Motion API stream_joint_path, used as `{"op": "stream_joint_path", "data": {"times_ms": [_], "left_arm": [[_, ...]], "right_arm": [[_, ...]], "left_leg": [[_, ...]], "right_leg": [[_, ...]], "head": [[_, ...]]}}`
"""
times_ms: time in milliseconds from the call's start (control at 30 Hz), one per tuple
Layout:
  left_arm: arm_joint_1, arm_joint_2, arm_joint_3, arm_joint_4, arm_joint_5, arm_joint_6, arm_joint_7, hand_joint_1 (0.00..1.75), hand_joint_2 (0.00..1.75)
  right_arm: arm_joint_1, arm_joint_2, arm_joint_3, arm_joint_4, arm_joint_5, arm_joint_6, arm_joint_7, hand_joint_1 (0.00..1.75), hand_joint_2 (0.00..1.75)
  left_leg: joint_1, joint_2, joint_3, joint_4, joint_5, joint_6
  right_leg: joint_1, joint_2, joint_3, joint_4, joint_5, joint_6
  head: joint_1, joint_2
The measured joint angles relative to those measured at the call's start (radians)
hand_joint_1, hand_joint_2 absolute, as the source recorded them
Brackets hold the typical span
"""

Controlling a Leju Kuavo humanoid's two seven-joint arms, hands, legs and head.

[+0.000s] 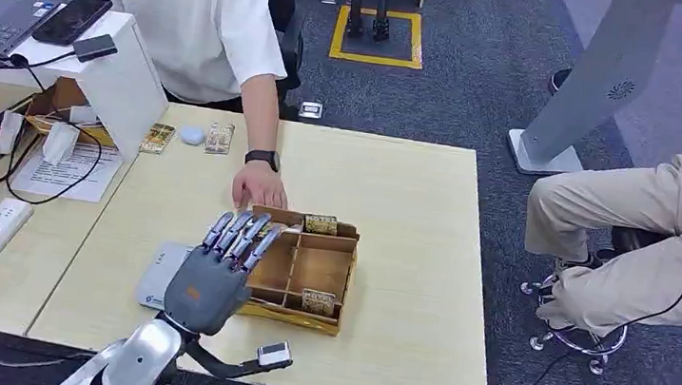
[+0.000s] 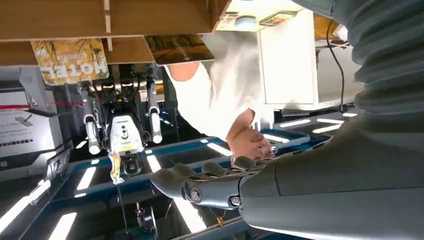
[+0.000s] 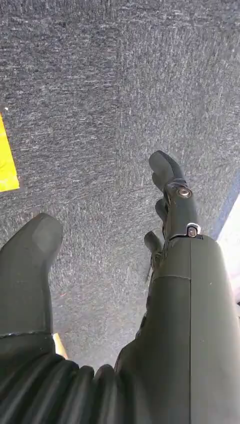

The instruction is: Pass the card to the sensor for recognition and then transmit it.

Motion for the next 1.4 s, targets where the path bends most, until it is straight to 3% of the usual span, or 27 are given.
{"op": "stream_joint_path", "data": {"times_ms": [500,1400], "left_arm": [[-0.069,-0.067,0.000,0.026,0.025,-0.066,-0.001,0.00,1.75],[-0.131,-0.119,0.000,0.219,0.099,-0.120,-0.011,0.00,1.75]], "right_arm": [[-0.001,0.001,0.000,0.000,0.032,0.000,0.006,0.00,1.75],[-0.003,0.003,0.000,-0.006,0.064,0.000,0.021,0.00,1.75]], "left_leg": [[0.000,0.000,0.000,0.000,0.000,0.000],[0.000,0.000,0.000,0.000,0.000,0.000]], "right_leg": [[0.000,0.000,0.000,0.000,0.000,0.000],[0.000,0.000,0.000,0.000,0.000,0.000]], "head": [[0.000,0.000],[0.000,0.000]]}}
